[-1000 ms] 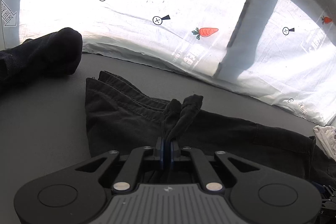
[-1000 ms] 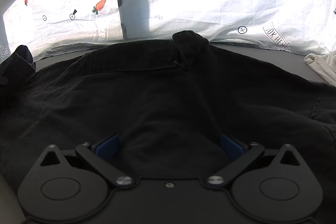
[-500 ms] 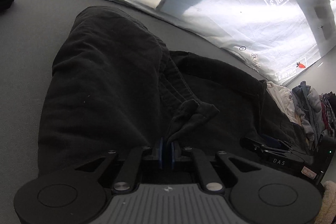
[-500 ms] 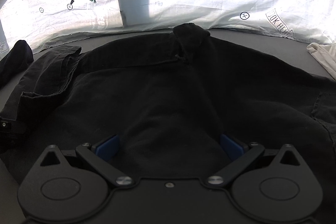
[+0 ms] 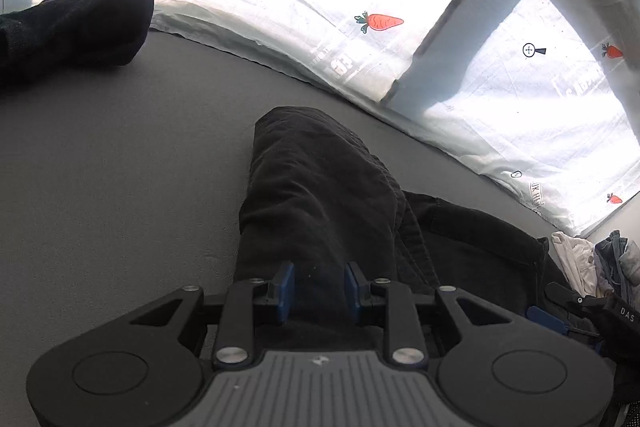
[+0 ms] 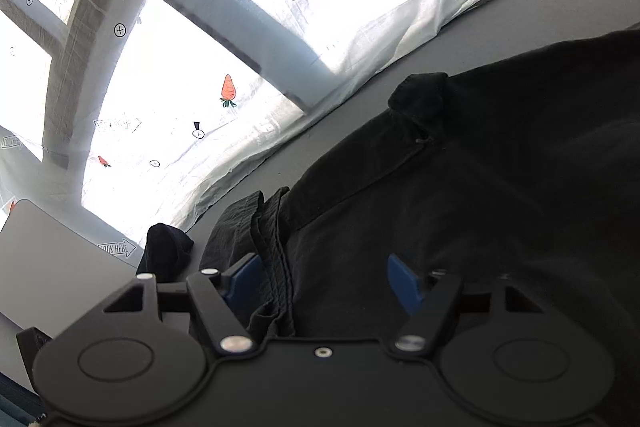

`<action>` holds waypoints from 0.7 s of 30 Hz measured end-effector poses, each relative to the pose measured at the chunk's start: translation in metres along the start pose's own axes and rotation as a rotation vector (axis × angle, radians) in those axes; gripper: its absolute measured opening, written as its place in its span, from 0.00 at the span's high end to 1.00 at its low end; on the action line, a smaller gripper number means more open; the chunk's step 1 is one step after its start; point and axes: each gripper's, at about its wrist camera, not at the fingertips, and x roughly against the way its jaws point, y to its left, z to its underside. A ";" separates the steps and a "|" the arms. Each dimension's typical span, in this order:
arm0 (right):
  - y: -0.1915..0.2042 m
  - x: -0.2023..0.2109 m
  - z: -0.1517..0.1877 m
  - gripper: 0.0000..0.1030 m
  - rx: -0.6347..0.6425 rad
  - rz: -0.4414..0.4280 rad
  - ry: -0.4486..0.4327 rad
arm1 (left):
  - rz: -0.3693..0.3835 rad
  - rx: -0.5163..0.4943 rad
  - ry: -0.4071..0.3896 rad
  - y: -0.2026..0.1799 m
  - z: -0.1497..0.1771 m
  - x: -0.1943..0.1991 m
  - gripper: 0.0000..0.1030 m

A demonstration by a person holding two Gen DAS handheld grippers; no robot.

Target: Fold clothes

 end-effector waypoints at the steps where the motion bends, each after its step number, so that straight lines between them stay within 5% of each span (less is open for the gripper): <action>1: 0.002 -0.009 0.000 0.58 -0.005 -0.010 0.023 | -0.020 0.008 0.009 0.004 0.000 -0.004 0.72; 3: 0.005 -0.026 -0.001 0.69 -0.015 -0.030 0.069 | -0.040 0.030 0.032 0.012 0.001 -0.012 0.72; 10: 0.014 -0.087 0.000 0.66 -0.045 -0.071 0.224 | -0.102 0.030 0.101 0.021 0.009 -0.030 0.66; 15: 0.004 -0.117 0.003 0.62 -0.168 -0.116 0.284 | -0.076 0.102 0.120 0.034 0.012 -0.032 0.63; 21: 0.005 -0.141 0.005 0.68 -0.193 -0.227 0.377 | -0.068 0.095 0.133 0.035 0.010 -0.036 0.63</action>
